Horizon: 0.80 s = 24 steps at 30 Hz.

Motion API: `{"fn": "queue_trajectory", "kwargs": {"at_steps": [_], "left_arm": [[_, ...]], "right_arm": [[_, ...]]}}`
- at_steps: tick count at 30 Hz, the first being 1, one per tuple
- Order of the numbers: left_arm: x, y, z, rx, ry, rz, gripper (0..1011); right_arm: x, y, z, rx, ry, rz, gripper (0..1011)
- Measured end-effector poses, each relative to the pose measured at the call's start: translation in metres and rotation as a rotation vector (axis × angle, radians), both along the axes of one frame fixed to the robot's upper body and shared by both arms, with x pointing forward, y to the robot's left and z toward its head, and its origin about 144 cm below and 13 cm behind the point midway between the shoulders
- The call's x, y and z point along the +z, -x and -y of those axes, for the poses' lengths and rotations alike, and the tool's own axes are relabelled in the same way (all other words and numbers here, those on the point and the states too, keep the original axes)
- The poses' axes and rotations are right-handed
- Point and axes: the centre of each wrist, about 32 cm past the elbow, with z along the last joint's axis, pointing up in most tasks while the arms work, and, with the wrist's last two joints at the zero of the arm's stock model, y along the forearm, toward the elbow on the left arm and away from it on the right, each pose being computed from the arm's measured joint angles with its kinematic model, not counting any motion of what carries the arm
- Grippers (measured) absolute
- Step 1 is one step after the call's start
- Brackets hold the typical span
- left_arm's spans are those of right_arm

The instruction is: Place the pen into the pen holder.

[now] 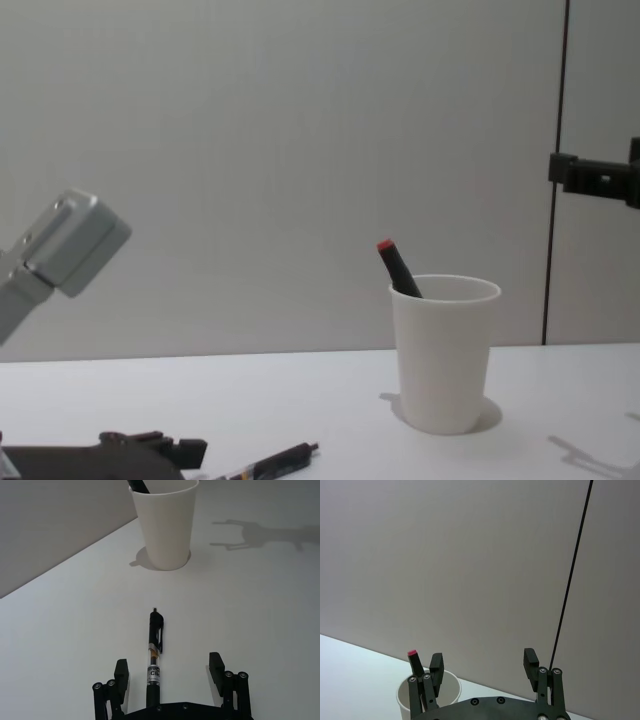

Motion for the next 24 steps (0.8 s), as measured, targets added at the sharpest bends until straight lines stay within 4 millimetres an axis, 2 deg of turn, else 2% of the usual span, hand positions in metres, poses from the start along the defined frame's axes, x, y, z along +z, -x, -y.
{"fn": "queue_trajectory", "kwargs": {"at_steps": [13,18,21,24], "left_arm": [[-0.0077,-0.0017,-0.0035,0.008,0.005,-0.020,1003],[-0.0091,-0.0020,-0.0042,0.008,0.009,-0.024,920],[-0.0095,-0.0021,-0.0043,0.008,0.010,-0.024,823],[-0.0100,-0.0023,-0.0047,0.009,0.011,-0.025,769]], "right_arm": [[0.0000,0.0000,0.0000,0.000,0.000,0.000,1002],[0.0000,0.0000,0.0000,0.000,0.000,0.000,1002],[0.0000,0.0000,0.0000,0.000,0.000,0.000,1002],[0.0000,0.0000,0.0000,0.000,0.000,0.000,1002]]}}
